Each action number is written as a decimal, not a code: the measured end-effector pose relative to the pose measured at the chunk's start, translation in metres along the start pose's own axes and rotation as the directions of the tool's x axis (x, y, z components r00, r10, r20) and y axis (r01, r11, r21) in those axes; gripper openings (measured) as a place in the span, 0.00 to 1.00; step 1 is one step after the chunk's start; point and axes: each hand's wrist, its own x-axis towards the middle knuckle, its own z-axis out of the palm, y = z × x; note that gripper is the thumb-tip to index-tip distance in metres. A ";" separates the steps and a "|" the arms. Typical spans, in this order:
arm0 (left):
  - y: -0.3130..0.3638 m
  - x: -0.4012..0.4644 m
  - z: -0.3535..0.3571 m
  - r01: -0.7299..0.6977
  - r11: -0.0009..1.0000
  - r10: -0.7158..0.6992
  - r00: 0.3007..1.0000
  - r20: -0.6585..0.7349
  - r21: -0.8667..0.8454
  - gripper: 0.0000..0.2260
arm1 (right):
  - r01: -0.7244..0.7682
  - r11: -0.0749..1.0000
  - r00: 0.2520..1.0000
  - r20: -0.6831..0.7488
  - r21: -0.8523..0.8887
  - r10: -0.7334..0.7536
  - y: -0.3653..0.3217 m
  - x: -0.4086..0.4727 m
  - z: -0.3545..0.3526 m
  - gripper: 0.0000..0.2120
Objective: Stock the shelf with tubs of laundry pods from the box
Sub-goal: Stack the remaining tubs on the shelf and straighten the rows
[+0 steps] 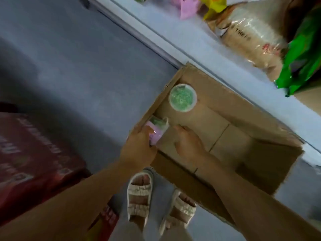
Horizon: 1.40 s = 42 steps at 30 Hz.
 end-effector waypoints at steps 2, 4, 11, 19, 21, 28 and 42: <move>-0.014 0.017 0.015 -0.026 1.000 0.026 1.000 -0.010 0.009 0.17 | 0.049 0.999 0.999 -0.022 0.013 -0.048 0.009 0.032 0.024 0.28; -0.024 0.031 0.026 -0.053 0.998 0.053 0.999 -0.007 0.013 0.17 | 0.087 0.996 0.995 -0.050 -0.021 -0.088 0.017 0.059 0.045 0.29; -0.048 0.056 0.050 -0.059 0.998 0.058 0.998 0.013 0.038 0.17 | 0.131 0.982 0.988 -0.058 -0.136 -0.140 0.025 0.095 0.069 0.20; -0.038 0.063 0.061 -0.017 0.997 0.010 0.996 0.091 0.072 0.33 | 0.181 0.983 0.983 -0.021 0.041 -0.181 0.055 0.064 0.046 0.12; -0.031 0.068 0.061 0.029 0.999 -0.034 0.992 0.123 0.035 0.41 | 0.105 0.957 0.993 0.022 0.270 -0.115 0.066 0.052 0.031 0.03; -0.003 0.093 0.058 0.153 0.917 -0.038 0.952 0.302 -0.368 0.43 | 0.058 0.925 0.985 0.128 0.376 -0.114 0.096 0.048 -0.015 0.06; -0.023 0.116 0.080 0.332 0.794 -0.231 0.940 0.253 -0.509 0.29 | -0.258 0.761 0.903 -0.132 0.595 0.409 0.109 0.153 0.005 0.25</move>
